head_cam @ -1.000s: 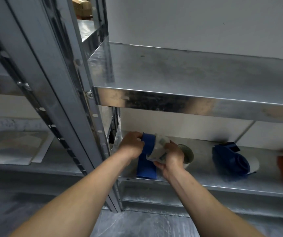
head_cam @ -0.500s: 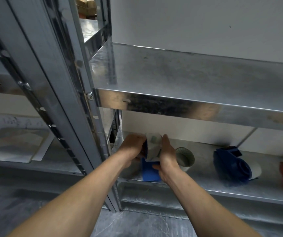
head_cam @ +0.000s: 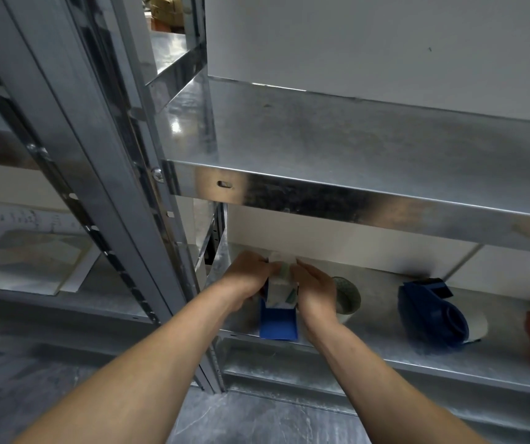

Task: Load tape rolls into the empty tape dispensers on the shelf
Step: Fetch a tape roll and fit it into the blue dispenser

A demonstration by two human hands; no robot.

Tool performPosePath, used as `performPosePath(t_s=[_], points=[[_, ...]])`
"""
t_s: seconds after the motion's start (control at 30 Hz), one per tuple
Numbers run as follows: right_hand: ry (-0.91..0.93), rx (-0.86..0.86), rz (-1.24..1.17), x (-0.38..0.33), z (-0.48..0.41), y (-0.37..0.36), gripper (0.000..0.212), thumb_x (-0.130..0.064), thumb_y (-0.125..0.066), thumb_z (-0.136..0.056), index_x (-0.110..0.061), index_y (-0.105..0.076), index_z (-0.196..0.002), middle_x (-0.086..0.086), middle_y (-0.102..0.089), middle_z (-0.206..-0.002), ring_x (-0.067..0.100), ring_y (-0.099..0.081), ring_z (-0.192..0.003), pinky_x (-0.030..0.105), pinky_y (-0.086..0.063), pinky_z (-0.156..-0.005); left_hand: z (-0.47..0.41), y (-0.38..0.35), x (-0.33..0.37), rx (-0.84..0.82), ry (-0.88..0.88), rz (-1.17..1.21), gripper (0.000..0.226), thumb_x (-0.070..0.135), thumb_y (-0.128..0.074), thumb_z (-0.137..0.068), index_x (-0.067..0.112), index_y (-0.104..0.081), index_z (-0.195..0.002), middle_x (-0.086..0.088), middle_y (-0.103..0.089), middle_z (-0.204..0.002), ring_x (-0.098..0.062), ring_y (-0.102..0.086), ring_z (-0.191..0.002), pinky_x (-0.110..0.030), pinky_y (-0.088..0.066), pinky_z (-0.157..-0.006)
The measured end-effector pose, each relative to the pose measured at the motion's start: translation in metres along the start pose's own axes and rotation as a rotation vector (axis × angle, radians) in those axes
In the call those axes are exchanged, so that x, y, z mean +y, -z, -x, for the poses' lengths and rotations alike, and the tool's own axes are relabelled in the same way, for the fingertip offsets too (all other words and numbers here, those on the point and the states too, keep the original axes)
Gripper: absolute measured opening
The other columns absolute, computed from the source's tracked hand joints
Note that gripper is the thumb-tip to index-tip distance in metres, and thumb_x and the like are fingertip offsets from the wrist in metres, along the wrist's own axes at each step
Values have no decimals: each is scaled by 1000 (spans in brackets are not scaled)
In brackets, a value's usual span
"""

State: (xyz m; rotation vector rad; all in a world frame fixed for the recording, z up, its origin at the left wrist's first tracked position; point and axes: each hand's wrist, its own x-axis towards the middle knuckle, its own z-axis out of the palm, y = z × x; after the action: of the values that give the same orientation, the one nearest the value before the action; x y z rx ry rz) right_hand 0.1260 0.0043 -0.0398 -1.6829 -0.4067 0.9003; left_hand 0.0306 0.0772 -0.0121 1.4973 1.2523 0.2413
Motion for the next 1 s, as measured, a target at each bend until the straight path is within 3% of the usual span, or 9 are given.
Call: performPosePath(t_s=[0.1, 0.23, 0.43, 0.53, 0.67, 0.73, 0.8, 0.93, 1.0], points=[[0, -14, 150, 17, -3, 7, 22, 1, -58, -78, -15, -71, -72, 6, -73, -78, 31, -68, -81, 44, -55, -74, 3, -9, -19, -96, 28, -78, 14, 25, -59, -95, 12, -66, -94, -3, -68, -84, -19, -64, -76, -20, -49, -55], [-96, -76, 195, 42, -2, 18, 17, 3, -62, -73, -13, -67, -71, 12, -71, -77, 41, -68, -84, 54, -55, -76, 4, -18, -50, -209, 57, -117, 29, 20, -65, -91, 16, -63, -120, -2, -69, -116, -19, -64, -107, -34, -49, -97], [-119, -155, 67, 45, -10, 22, 26, 3, -60, -86, -19, -71, -79, 15, -75, -88, 40, -70, -92, 55, -56, -87, 2, -16, -48, -165, 8, -164, 27, 33, -56, -97, 16, -64, -116, -4, -68, -112, -18, -62, -100, -29, -47, -85], [-48, -160, 212, 49, -10, 21, 17, -21, -59, -96, -14, -69, -85, 17, -71, -89, 34, -68, -85, 46, -54, -77, 1, -23, -51, -83, 40, -192, 41, 49, -46, -98, 13, -66, -93, -11, -68, -91, -27, -65, -90, -36, -48, -81], [-29, -71, 324, 49, -14, 9, 48, -42, -55, -95, 2, -62, -77, 13, -60, -69, 24, -55, -65, 33, -38, -60, -3, -33, -53, 68, 60, -172, 55, 56, -43, -96, 18, -47, -57, -2, -48, -55, -20, -52, -57, -31, -38, -61], [-60, -50, 303, 48, -16, 5, 50, -48, -56, -92, -2, -59, -70, 14, -55, -64, 25, -54, -62, 33, -38, -57, -3, -36, -53, 111, 77, -99, 53, 56, -45, -95, 18, -49, -58, -1, -50, -57, -17, -52, -58, -29, -38, -58], [-148, -32, 225, 46, -19, 2, 56, -51, -56, -89, 4, -64, -80, 21, -62, -69, 28, -60, -65, 37, -45, -57, -1, -36, -55, 84, 79, 35, 45, 56, -52, -92, 16, -57, -70, -1, -59, -70, -16, -58, -69, -28, -42, -62], [-335, -113, 89, 41, -18, 8, 30, -37, -53, -94, -11, -67, -94, 17, -75, -84, 33, -73, -75, 43, -60, -65, 1, -33, -63, 3, 37, 107, 19, 28, -69, -86, 15, -69, -100, 0, -73, -95, -15, -67, -88, -31, -55, -79], [-283, -129, 131, 42, -19, 9, 21, -27, -53, -94, -10, -66, -93, 17, -74, -85, 33, -73, -76, 44, -61, -62, -1, -33, -64, 35, 24, 94, 17, 31, -68, -87, 16, -69, -96, -2, -73, -91, -18, -68, -88, -32, -54, -77]])
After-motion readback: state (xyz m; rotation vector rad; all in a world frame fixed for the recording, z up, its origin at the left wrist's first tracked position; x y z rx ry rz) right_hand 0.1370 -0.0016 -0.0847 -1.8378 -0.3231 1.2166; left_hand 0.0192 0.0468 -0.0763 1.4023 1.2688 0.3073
